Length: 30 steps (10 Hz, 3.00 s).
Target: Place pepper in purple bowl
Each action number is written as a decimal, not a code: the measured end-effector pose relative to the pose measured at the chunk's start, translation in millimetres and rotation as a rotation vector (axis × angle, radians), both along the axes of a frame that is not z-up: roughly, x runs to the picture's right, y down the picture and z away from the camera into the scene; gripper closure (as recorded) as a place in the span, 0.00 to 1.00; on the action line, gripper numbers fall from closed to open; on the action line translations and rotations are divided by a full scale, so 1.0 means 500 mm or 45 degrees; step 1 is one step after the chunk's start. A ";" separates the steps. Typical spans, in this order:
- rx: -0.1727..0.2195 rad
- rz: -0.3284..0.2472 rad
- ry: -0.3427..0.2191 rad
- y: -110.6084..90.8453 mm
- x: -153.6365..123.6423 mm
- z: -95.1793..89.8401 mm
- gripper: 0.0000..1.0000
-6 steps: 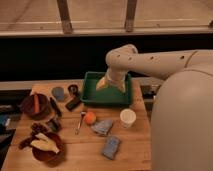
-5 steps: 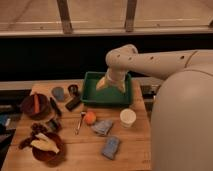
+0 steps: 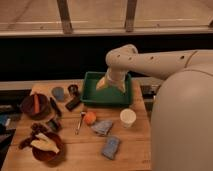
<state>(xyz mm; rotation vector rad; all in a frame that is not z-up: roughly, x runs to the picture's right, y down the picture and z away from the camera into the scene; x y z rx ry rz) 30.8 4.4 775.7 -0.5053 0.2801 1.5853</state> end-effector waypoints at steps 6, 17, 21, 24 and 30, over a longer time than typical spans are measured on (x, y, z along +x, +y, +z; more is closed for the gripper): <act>0.000 0.000 0.000 0.000 0.000 0.000 0.20; 0.030 -0.118 -0.070 -0.025 -0.074 -0.001 0.20; 0.087 -0.283 -0.266 -0.066 -0.275 -0.011 0.20; 0.139 -0.405 -0.516 -0.075 -0.462 -0.065 0.20; 0.166 -0.446 -0.646 -0.071 -0.527 -0.103 0.20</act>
